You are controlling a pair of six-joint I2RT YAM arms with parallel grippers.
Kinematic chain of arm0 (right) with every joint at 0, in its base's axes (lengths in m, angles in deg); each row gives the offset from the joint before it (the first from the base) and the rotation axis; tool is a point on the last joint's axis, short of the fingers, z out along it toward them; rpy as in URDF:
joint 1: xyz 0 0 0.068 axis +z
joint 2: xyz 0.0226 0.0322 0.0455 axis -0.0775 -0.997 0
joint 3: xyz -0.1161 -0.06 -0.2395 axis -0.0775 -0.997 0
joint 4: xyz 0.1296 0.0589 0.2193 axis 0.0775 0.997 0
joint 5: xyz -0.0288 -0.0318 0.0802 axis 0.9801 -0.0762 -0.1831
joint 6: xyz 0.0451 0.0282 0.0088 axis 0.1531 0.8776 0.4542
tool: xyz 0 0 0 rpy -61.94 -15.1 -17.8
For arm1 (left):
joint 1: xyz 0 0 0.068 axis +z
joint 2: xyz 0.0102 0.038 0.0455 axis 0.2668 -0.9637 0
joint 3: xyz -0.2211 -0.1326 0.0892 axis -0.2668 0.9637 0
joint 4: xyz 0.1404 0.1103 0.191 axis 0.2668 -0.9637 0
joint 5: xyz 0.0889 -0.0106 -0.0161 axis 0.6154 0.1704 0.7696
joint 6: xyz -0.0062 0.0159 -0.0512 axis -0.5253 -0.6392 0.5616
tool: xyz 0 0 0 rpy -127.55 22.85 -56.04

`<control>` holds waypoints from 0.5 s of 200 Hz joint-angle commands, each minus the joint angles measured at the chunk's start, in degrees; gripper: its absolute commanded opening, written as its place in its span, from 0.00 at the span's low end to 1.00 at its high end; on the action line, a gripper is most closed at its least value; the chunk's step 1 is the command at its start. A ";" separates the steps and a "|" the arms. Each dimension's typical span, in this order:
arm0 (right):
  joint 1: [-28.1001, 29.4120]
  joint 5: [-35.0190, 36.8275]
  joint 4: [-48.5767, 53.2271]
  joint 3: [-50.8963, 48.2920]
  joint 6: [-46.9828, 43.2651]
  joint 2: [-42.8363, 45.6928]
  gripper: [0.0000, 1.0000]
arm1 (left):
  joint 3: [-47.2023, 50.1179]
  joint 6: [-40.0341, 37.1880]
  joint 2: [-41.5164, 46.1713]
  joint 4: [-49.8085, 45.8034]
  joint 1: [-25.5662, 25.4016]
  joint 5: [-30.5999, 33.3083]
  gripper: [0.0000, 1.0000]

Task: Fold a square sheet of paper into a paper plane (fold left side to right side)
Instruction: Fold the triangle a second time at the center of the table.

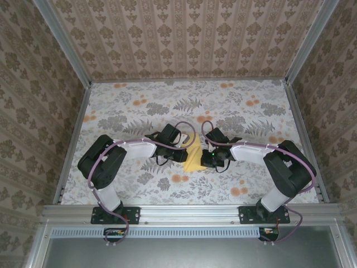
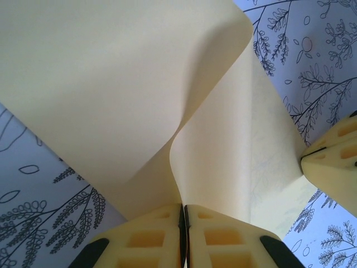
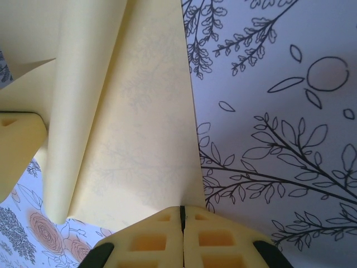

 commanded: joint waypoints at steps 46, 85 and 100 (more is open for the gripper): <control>0.19 1.60 4.50 -0.39 -1.35 -2.78 0.07 | -2.52 -1.88 -0.67 -0.07 0.49 -0.30 0.12; 0.19 1.68 4.82 -0.22 -1.51 -2.83 0.07 | -3.18 -2.22 -1.86 -0.57 0.59 -0.30 0.12; 0.17 1.67 4.87 -0.13 -1.53 -2.77 0.07 | -3.31 -2.28 -2.06 -0.81 0.59 -0.29 0.12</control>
